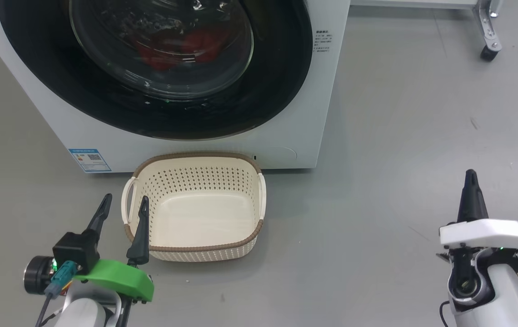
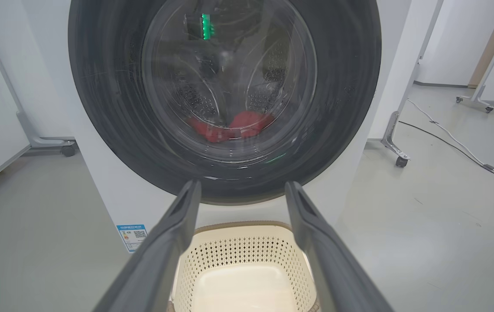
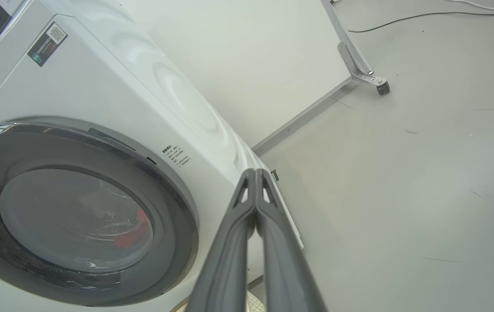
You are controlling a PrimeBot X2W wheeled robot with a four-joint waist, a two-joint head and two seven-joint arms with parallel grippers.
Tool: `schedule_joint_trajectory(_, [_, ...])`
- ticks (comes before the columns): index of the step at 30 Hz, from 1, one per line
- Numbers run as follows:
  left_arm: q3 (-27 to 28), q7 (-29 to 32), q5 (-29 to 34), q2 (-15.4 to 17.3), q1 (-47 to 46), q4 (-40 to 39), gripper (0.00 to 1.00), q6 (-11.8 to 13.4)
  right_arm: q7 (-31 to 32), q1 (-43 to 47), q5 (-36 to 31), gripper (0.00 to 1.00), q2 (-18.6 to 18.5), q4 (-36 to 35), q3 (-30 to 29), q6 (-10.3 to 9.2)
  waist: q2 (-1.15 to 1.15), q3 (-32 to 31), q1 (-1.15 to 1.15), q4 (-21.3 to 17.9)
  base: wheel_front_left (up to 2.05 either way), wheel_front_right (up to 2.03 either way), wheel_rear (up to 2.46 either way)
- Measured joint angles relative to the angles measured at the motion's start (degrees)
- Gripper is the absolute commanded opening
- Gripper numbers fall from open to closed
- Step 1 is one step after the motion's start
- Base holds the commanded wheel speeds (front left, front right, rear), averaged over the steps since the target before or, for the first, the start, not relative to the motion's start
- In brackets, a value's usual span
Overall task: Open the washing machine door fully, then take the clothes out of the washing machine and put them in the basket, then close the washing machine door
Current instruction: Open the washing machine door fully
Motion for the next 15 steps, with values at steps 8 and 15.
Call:
schedule_joint_trajectory(8, [0.02, -0.01, 0.08, -0.49, -2.58, -1.14, 1.00, -0.48, 3.24, -6.52, 21.17, 0.00, -0.24, 0.85, -1.29, 0.47, 0.00, 3.16, 0.00, 0.78, 0.00, 0.00, 0.00])
schedule_joint_trajectory(15, [-0.19, -0.01, 0.76, -0.66, -5.78, -2.34, 1.00, -1.25, 7.79, -13.80, 36.99, 0.00, -0.46, 2.16, -2.78, 0.46, 0.00, 6.74, 0.00, 1.96, 0.00, 0.00, 0.00])
